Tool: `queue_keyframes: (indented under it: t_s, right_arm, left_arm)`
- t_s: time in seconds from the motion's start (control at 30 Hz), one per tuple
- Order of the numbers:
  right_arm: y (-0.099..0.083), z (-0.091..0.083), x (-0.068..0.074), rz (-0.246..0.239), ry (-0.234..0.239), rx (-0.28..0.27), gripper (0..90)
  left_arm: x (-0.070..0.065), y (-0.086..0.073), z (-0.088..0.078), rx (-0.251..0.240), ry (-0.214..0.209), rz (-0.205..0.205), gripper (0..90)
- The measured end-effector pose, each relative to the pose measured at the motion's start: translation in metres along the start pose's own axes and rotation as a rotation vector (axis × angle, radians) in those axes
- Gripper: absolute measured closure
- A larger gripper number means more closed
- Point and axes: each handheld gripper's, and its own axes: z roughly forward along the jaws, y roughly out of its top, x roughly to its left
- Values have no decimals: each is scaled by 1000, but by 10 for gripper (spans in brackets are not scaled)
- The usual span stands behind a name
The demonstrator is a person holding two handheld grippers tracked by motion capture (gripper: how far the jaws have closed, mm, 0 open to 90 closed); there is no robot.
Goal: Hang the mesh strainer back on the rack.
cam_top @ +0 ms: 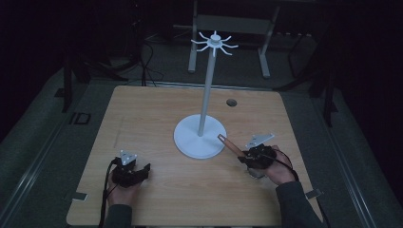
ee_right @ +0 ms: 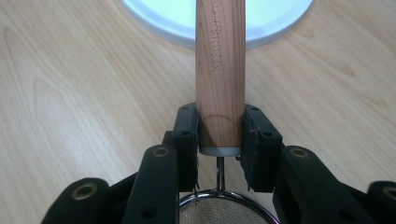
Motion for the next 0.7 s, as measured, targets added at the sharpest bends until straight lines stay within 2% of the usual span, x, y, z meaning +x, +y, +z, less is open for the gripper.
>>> queue_keyframes:
  t_s: [0.2, 0.4, 0.47, 0.7]
  right_arm:
    - [4, -1, 0, 3, -17, -34, 697]
    - [9, -4, -1, 21, -42, -84, 697]
    - [12, -6, -2, 33, -51, -119, 697]
    - [19, -8, -1, 41, -77, -163, 697]
  left_arm:
    - [0, 0, 0, 0, 0, 1, 380]
    - [0, 0, 0, 1, 0, 1, 380]
    - [0, 0, 0, -1, 0, 0, 380]
    - [0, 0, 0, -2, -1, -1, 380]
